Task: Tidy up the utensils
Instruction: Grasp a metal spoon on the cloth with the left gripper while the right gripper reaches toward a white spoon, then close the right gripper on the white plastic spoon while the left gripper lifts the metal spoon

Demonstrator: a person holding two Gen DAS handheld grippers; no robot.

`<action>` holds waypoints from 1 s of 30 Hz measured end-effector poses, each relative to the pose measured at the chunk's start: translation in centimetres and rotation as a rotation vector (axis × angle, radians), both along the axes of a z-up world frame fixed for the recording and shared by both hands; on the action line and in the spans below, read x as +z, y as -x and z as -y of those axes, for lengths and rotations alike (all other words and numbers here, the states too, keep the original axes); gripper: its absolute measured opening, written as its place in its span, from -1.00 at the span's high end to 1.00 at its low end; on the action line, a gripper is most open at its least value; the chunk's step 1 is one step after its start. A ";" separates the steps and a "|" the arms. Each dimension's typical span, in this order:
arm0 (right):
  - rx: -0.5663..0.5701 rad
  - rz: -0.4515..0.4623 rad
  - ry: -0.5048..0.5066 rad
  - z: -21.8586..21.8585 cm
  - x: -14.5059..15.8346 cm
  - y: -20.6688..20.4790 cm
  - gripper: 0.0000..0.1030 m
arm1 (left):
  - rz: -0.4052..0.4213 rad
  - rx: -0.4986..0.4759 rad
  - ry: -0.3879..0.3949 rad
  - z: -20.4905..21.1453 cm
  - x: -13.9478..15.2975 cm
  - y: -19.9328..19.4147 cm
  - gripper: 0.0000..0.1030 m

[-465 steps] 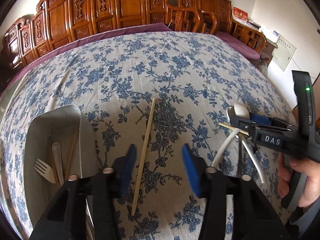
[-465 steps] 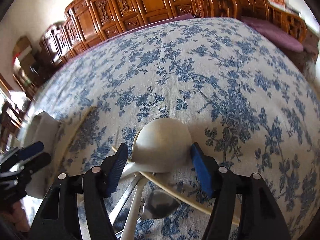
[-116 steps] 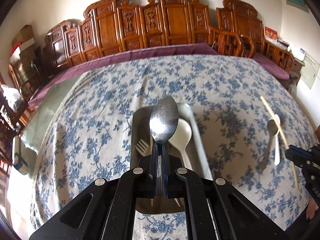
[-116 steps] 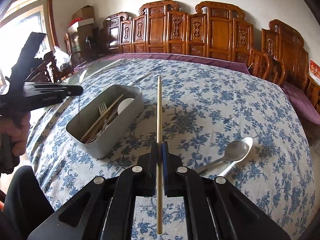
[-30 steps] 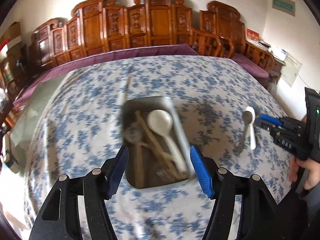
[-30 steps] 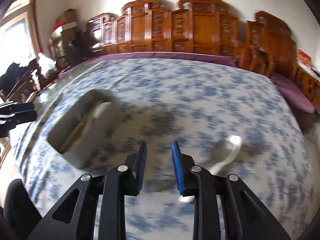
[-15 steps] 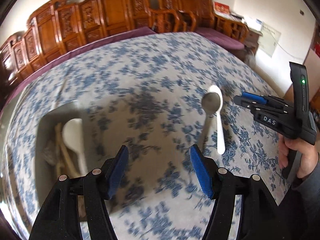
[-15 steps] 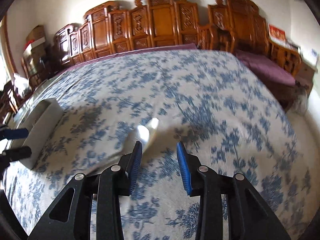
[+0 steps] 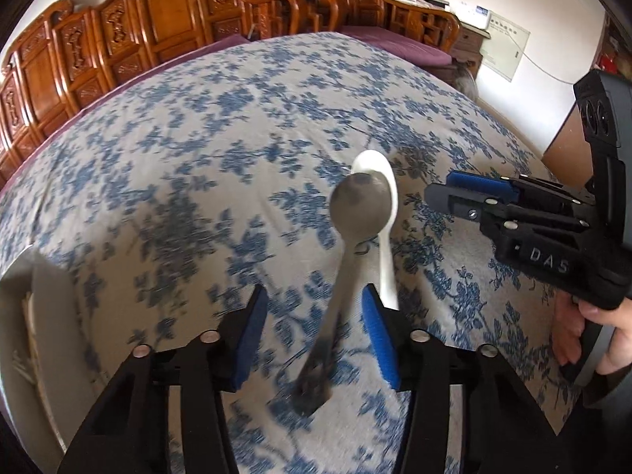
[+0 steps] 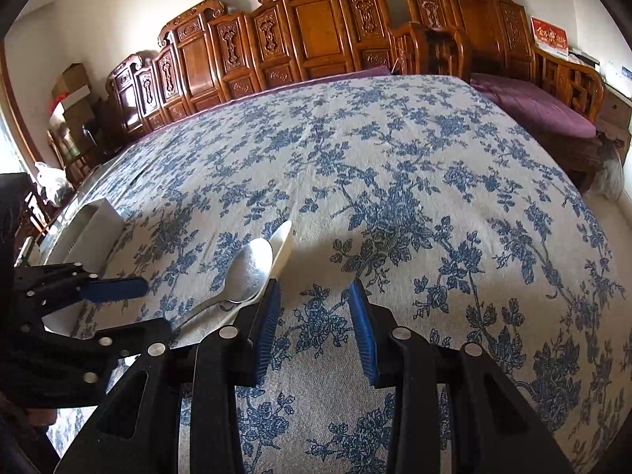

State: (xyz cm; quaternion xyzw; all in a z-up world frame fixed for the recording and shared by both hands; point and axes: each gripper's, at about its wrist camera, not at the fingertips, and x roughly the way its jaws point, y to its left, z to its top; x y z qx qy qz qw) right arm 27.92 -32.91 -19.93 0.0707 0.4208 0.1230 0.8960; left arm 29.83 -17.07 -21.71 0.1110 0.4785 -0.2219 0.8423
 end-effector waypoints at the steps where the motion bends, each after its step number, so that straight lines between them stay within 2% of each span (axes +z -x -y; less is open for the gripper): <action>1: 0.001 -0.005 0.002 0.0 -0.2 -0.1 0.25 | -0.001 -0.004 -0.001 0.3 -0.1 0.0 0.14; 4: 0.008 -0.013 0.009 -0.2 -0.4 0.0 0.25 | -0.009 -0.015 -0.012 1.2 -0.8 -0.4 0.27; 8: 0.011 -0.015 0.003 -0.2 -0.6 -0.1 0.25 | 0.002 -0.025 -0.037 1.9 -1.2 -0.6 0.33; 11: 0.009 -0.014 -0.004 -0.1 -0.5 0.0 0.25 | 0.010 -0.034 -0.042 2.2 -1.2 -0.7 0.48; 12: 0.009 -0.013 -0.006 -0.1 -0.5 -0.1 0.25 | 0.014 -0.040 -0.046 2.2 -1.2 -0.7 0.59; 13: 0.010 -0.013 -0.007 -0.1 -0.5 0.0 0.25 | 0.021 -0.048 -0.054 2.4 -1.1 -0.6 0.84; 16: 0.019 -0.015 -0.010 -0.4 -0.4 -0.1 0.25 | 0.045 -0.063 -0.101 2.7 -1.1 -0.3 0.89; 25: 0.048 0.000 -0.012 -2.1 0.0 -0.2 0.25 | 0.051 0.016 -0.044 -0.6 0.3 0.4 0.90; 26: 0.047 0.001 -0.008 -2.2 0.0 -0.3 0.22 | 0.054 0.022 -0.037 -0.9 0.6 0.5 0.90; 27: 0.043 0.001 -0.004 -2.4 -0.1 -0.4 0.06 | 0.058 0.030 -0.026 -1.2 0.9 0.6 0.90; 28: 0.039 0.001 -0.003 -2.5 -0.1 -0.6 -0.01 | 0.061 0.038 -0.016 -1.6 1.3 0.8 0.90; 30: 0.035 -0.006 -0.011 -2.7 -0.3 -1.2 -0.05 | 0.067 0.047 -0.004 -1.9 1.8 1.0 0.89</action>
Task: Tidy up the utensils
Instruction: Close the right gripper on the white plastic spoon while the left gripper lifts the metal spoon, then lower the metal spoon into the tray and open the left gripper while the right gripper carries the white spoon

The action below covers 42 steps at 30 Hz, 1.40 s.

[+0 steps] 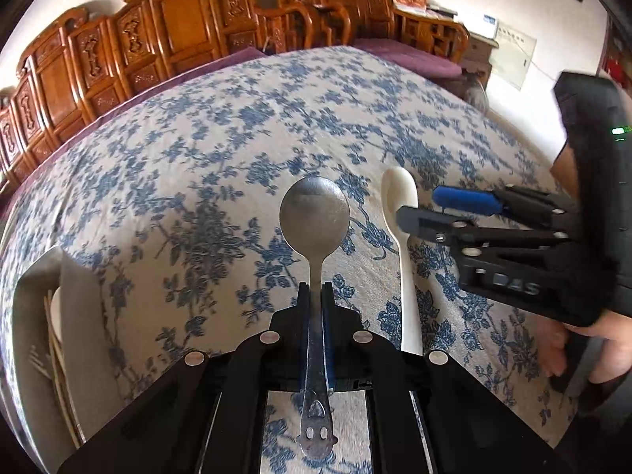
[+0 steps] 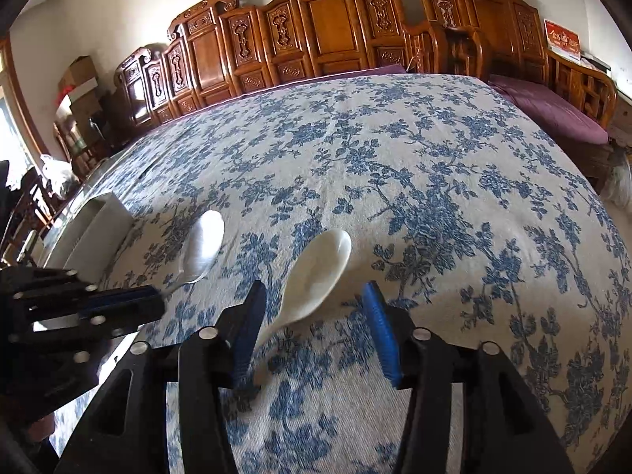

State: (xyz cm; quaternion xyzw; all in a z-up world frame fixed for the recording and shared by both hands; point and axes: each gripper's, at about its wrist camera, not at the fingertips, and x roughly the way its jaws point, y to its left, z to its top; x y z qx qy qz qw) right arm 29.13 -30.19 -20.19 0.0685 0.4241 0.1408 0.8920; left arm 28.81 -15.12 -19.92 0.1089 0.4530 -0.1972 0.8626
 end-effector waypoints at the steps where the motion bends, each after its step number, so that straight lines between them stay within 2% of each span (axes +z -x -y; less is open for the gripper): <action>1: 0.001 -0.005 -0.004 -0.1 -0.1 -0.2 -0.05 | 0.004 0.003 0.006 -0.2 0.2 0.2 0.90; 8: -0.022 -0.040 0.031 -0.8 -0.8 -1.3 -0.04 | 0.016 0.017 0.016 -1.2 1.1 1.0 0.90; 10: -0.029 -0.039 0.055 -1.0 -0.8 -1.4 0.05 | 0.015 0.023 0.017 -1.5 1.1 1.3 0.89; 12: -0.032 -0.038 0.079 -1.2 -0.8 -1.4 0.27 | 0.017 0.026 0.014 -1.7 1.3 1.5 0.89; 13: -0.033 -0.038 0.089 -1.3 -0.9 -1.4 0.32 | 0.018 0.028 0.014 -1.7 1.3 1.5 0.89; 15: -0.034 -0.037 0.121 -1.6 -0.9 -1.4 0.63 | 0.021 0.032 0.014 -1.9 1.6 1.8 0.89; 18: -0.011 -0.033 0.115 -1.8 -0.9 -1.4 0.85 | 0.029 0.037 0.009 -2.2 2.0 2.2 0.89; 21: 0.000 -0.015 0.131 -2.1 -0.6 -1.1 0.91 | 0.037 0.046 0.006 -2.6 2.5 2.5 0.89; 29: -0.007 -0.029 0.113 -2.0 -0.2 0.1 0.92 | 0.070 0.079 -0.001 -4.3 4.4 3.7 0.89; 42: 0.028 0.037 0.116 -3.7 3.3 3.6 0.92 | 0.120 0.145 -0.008 -8.1 7.4 5.7 0.89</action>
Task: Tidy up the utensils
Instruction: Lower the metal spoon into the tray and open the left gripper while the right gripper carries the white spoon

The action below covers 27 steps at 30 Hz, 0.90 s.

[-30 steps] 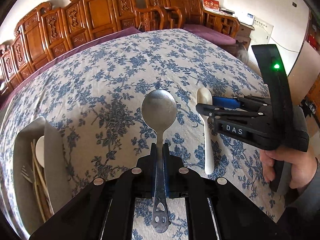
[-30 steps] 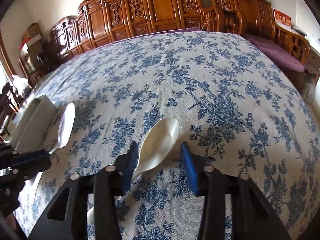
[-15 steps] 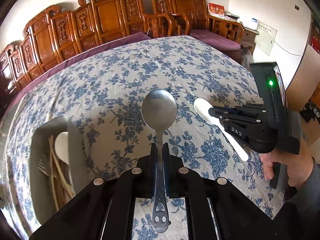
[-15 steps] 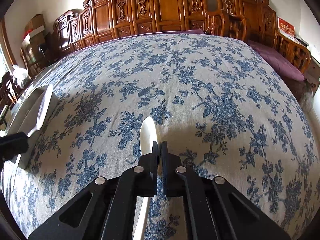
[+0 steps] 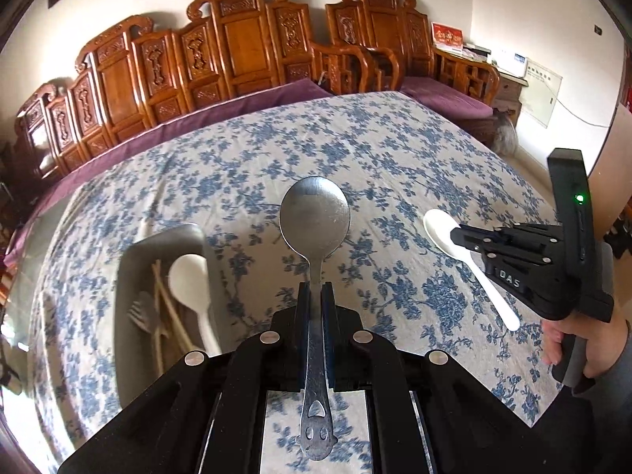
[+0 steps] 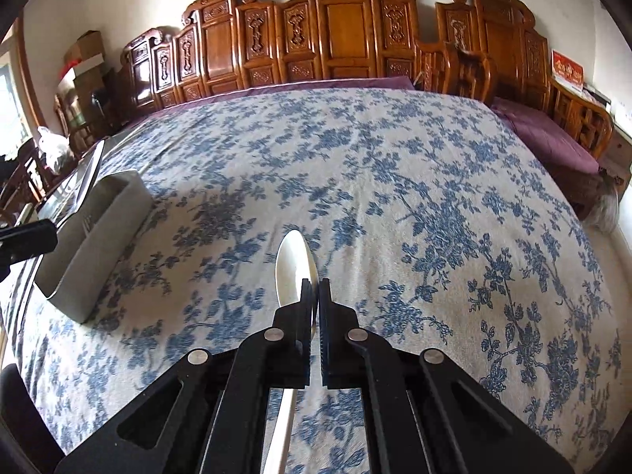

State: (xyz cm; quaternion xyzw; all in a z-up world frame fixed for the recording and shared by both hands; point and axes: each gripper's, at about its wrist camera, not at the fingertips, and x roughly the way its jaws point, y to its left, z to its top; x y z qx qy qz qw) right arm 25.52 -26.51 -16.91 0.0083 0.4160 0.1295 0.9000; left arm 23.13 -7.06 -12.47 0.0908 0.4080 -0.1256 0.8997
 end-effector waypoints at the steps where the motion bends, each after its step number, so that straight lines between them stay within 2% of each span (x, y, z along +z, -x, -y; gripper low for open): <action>1: 0.006 0.006 -0.002 -0.3 0.4 0.3 0.92 | 0.002 0.003 -0.001 -0.3 0.1 0.1 0.89; 15: 0.086 0.052 0.002 -4.8 3.5 2.3 0.91 | 0.013 0.084 -0.007 -5.6 0.9 0.2 0.89; 27: 0.164 0.064 0.005 -9.3 4.9 2.6 0.91 | -0.048 0.174 -0.028 -10.4 -2.3 -2.3 0.89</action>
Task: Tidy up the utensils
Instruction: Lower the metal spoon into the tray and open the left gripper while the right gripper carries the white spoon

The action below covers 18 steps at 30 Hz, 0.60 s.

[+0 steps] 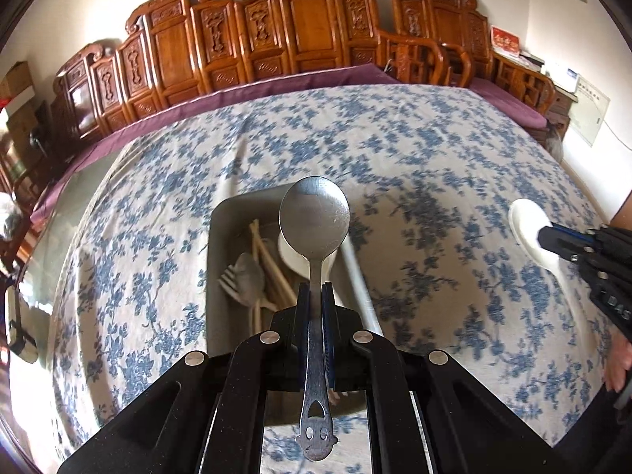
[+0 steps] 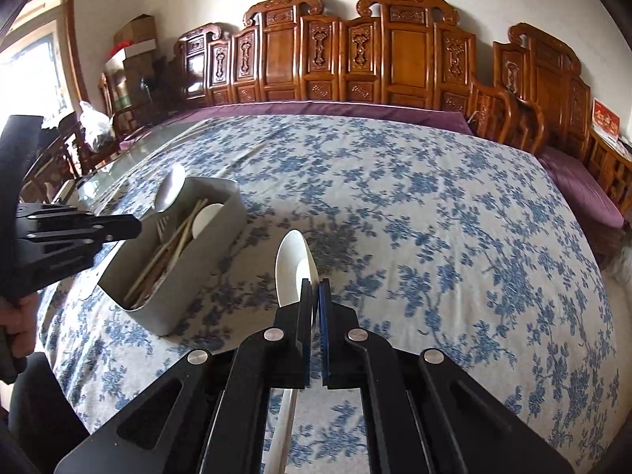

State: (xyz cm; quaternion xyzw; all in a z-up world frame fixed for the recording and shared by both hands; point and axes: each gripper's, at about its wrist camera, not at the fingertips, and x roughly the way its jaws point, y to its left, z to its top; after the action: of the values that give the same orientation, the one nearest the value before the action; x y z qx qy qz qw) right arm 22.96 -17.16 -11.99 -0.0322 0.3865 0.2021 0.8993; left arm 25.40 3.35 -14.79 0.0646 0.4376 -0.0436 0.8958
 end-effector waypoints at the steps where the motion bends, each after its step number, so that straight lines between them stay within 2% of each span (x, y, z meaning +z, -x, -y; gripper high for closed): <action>1: 0.006 0.000 0.001 -0.3 0.0 0.0 0.91 | -0.005 0.006 0.000 -0.3 -0.3 -0.2 0.89; 18: 0.065 -0.002 -0.007 -3.9 0.9 -0.7 0.91 | -0.070 0.052 0.010 -2.6 -3.8 -4.2 0.89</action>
State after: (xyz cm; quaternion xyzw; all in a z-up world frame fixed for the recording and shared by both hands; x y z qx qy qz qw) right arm 23.65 -13.22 -11.07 -0.0415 0.3855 0.2327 0.8919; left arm 29.57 5.92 -18.56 0.0470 0.4702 -0.0249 0.8810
